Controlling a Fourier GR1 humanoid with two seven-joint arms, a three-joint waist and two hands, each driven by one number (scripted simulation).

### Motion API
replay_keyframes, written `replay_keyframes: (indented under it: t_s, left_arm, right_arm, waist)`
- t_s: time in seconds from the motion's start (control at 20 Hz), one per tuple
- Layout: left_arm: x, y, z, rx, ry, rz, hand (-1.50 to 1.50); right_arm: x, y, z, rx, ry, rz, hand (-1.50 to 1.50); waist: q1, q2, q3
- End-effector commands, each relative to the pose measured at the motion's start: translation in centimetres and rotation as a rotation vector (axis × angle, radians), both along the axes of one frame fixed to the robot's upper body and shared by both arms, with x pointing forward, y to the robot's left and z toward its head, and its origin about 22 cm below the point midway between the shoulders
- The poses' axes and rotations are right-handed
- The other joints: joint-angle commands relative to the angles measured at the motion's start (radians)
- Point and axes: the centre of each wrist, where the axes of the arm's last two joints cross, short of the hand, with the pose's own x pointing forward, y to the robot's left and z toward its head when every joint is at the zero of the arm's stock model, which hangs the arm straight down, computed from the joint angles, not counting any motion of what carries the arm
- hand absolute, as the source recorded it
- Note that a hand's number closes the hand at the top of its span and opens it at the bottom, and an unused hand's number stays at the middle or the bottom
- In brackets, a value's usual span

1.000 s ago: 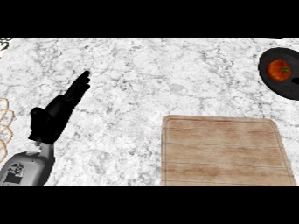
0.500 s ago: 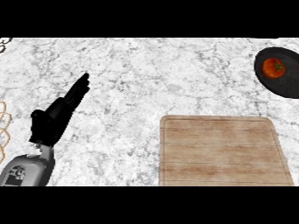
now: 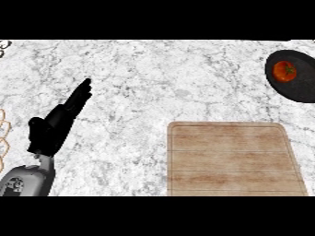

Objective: Pick the tomato from the cutting board and place it in the pan

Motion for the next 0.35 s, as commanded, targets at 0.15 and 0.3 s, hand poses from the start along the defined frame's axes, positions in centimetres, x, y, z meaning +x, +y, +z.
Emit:
replay_keyframes:
  t_s: [0.15,0.3]
  left_arm:
    - [0.4,0.0,0.0,0.0,0.013,-0.005,0.0]
    - [0.4,2.6,0.8,-0.008,-0.002,0.043,0.0]
  right_arm:
    - [-2.4,0.3,-2.9,-0.006,-0.053,0.067,-1.5]
    - [-3.3,0.9,-4.4,-0.01,-0.044,0.042,-1.5]
  waist:
    - [-0.01,-0.003,-0.001]
    - [-0.013,-0.007,-0.002]
